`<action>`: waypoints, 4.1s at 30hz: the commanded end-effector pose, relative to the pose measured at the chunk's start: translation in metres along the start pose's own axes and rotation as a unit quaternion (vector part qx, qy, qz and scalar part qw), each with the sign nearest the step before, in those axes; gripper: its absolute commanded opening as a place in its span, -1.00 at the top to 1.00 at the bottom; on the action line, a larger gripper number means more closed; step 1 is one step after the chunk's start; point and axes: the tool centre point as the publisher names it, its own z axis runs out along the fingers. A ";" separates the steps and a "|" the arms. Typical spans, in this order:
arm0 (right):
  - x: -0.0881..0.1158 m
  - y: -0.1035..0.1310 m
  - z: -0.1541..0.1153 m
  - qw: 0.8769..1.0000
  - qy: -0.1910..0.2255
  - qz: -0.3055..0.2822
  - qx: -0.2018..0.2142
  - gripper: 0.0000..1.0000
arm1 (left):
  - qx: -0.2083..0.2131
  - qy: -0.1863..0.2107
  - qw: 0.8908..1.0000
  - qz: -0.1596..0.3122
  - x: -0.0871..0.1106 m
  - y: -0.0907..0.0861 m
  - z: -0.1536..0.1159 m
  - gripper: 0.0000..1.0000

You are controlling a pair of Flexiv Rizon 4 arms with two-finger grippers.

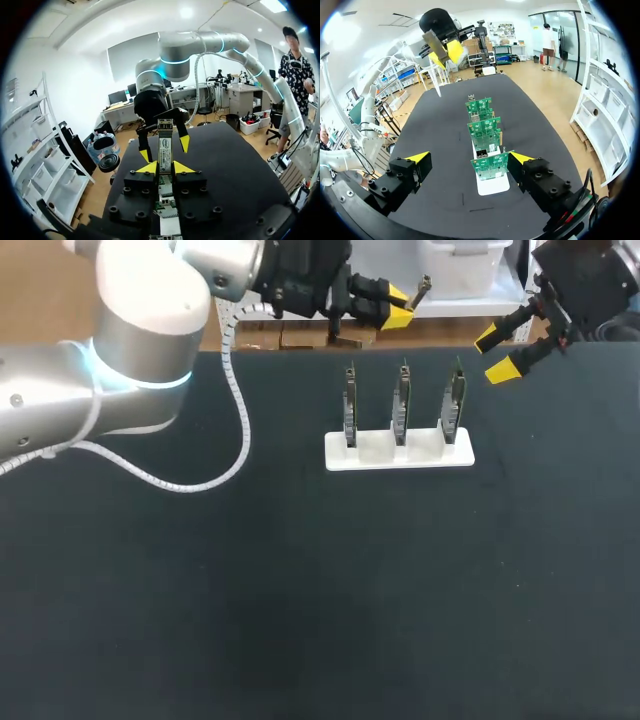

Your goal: Pick up the optical module with the left hand, and insert it into the network port with the right hand.

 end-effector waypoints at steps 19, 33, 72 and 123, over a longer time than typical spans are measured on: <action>0.000 0.001 0.000 1.000 0.000 0.000 0.001 -1.00 | -0.027 0.060 0.998 -0.008 0.013 -0.002 -0.002 1.00; 0.000 0.001 0.000 1.000 0.000 0.000 0.001 -1.00 | -0.059 0.000 0.998 -0.025 0.002 0.016 0.034 1.00; 0.000 0.001 0.000 1.000 0.000 0.000 0.001 -1.00 | -0.001 -0.078 0.994 -0.077 0.015 -0.003 0.094 1.00; 0.000 0.001 0.000 1.000 0.000 0.000 0.001 -1.00 | 0.004 -0.076 0.993 -0.092 0.025 0.004 0.111 1.00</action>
